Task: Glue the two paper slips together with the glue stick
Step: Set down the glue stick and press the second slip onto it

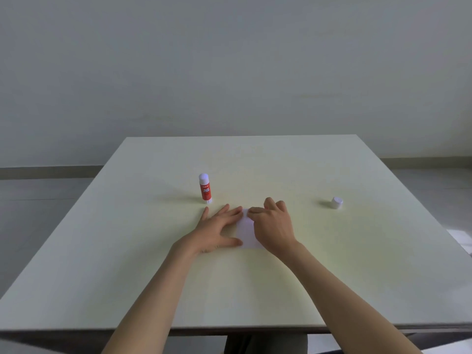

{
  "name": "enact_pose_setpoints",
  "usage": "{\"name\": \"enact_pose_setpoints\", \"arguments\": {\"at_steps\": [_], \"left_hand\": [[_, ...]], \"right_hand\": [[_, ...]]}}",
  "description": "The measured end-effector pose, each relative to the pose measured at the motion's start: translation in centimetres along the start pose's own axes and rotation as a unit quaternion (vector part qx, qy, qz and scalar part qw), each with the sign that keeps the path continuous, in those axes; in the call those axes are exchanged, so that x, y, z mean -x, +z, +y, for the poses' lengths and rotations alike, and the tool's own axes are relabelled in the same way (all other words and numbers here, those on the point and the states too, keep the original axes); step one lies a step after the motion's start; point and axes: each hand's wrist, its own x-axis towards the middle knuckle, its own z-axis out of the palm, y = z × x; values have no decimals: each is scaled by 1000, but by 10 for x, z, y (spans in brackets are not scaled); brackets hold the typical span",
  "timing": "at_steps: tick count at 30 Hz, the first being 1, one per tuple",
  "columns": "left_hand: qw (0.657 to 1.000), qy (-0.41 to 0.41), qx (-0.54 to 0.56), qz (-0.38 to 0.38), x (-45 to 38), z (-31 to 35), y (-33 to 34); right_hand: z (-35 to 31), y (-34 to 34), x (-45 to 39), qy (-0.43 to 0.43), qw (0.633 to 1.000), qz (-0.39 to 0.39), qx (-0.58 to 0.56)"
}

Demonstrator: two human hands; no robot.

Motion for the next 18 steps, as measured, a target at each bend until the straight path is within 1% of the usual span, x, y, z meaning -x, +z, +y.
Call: {"name": "enact_pose_setpoints", "arguments": {"at_steps": [4,11,18], "left_hand": [[1000,0,-4,-5,0,0,0],[1000,-1,-3,-2,1,1,0],[1000,3,-5,7,2,1,0]], "right_hand": [[15,2,4,28,999,-25,-6],[12,-6,24,38,999,18,-9],[2,-7,55,36,999,29,-13]]}}
